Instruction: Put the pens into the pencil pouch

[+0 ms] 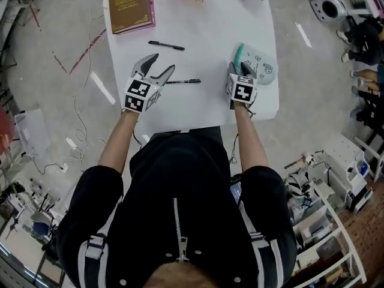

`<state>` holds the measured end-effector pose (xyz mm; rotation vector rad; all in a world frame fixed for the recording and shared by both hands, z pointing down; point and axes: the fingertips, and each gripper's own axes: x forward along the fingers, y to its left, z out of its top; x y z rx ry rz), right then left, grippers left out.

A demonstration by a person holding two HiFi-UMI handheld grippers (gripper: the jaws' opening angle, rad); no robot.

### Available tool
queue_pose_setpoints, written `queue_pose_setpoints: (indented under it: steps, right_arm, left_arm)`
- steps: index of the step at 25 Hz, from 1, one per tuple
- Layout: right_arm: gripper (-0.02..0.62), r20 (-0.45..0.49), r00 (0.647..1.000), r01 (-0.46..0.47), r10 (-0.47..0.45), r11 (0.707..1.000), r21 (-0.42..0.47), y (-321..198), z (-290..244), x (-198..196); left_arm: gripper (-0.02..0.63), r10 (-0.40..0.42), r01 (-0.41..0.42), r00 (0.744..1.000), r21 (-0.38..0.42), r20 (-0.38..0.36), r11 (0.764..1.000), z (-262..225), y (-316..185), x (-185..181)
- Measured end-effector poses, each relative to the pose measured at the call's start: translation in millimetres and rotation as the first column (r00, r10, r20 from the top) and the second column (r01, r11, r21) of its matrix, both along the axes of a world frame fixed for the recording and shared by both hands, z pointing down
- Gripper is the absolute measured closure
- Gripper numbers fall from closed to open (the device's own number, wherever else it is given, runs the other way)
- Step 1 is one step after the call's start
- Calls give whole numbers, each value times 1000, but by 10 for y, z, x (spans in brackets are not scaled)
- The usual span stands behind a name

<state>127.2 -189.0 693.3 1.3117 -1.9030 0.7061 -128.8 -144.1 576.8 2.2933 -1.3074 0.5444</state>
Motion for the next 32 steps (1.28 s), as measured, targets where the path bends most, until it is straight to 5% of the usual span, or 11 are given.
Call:
queue_pose_setpoints:
  steps: [9,22,32]
  right_arm:
    - [520,37,999,-21,23,999,-45,32,74,16]
    - [548,176,983,-57,53,998,22,58,-196,33]
    - [549,232,971,-67,48,995,72,116,-540,71]
  left_arm:
    - [314,6,-6,1000,-13,6,1000,33,82,-21]
    - [314,39,-38,999,-23,27,999,81,176,-70]
    - [319,211,-207,977,-101,36,973,317,360,22]
